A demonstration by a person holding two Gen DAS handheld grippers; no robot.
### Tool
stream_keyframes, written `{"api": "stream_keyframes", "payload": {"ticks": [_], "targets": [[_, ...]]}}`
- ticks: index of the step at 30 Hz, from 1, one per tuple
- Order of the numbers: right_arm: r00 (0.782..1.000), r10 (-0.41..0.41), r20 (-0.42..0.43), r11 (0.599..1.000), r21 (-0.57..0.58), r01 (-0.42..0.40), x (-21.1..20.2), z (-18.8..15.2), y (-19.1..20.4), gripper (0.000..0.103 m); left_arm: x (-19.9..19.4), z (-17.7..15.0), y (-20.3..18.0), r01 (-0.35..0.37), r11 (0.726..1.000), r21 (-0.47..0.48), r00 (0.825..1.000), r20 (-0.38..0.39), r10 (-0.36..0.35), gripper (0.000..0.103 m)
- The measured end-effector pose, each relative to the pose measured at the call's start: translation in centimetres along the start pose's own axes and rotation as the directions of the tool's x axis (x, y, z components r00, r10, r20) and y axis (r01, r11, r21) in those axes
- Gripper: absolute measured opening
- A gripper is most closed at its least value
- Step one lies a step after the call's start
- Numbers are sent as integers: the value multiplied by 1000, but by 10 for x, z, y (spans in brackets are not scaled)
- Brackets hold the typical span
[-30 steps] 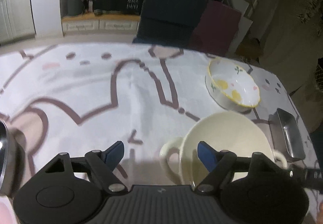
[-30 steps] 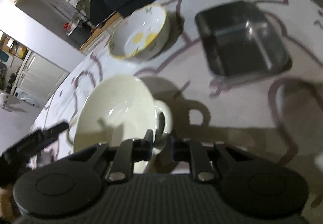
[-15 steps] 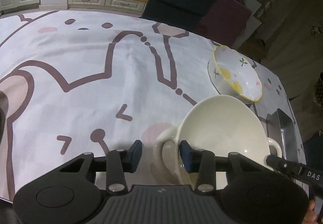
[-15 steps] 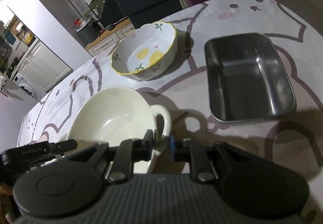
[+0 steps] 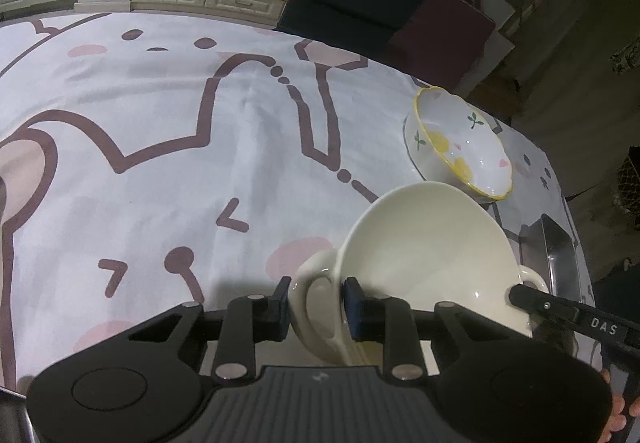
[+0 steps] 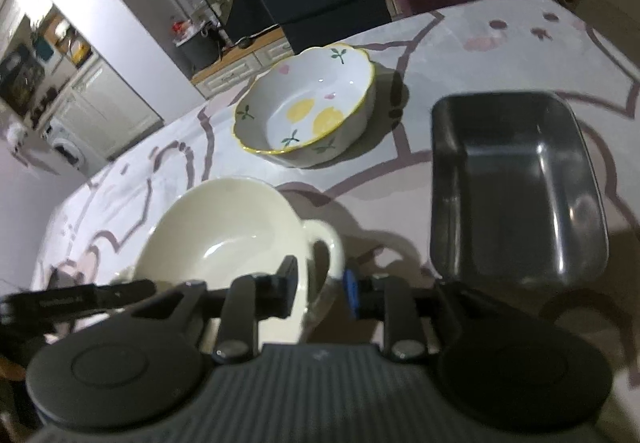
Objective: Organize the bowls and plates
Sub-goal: 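Lift the cream bowl off the table with both tools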
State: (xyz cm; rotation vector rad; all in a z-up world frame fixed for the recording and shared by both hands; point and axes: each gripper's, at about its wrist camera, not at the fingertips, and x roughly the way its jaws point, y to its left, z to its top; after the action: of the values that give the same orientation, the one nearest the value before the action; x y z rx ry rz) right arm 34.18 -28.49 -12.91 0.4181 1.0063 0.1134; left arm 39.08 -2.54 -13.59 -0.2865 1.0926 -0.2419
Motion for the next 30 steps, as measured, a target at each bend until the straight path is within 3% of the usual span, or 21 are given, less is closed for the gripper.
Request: {"api": "stream_keyframes", "payload": {"ticks": [18,30], "targets": [[999,-9,-39,1000,-21,9,12,5,3,25,9,-1,7,46,998,-52,999,-5,-46,29],[998,-51,-31,997,-57,49,12,4,14,26,7,-5,1,36,999,-10,999,12,-36,28]]}}
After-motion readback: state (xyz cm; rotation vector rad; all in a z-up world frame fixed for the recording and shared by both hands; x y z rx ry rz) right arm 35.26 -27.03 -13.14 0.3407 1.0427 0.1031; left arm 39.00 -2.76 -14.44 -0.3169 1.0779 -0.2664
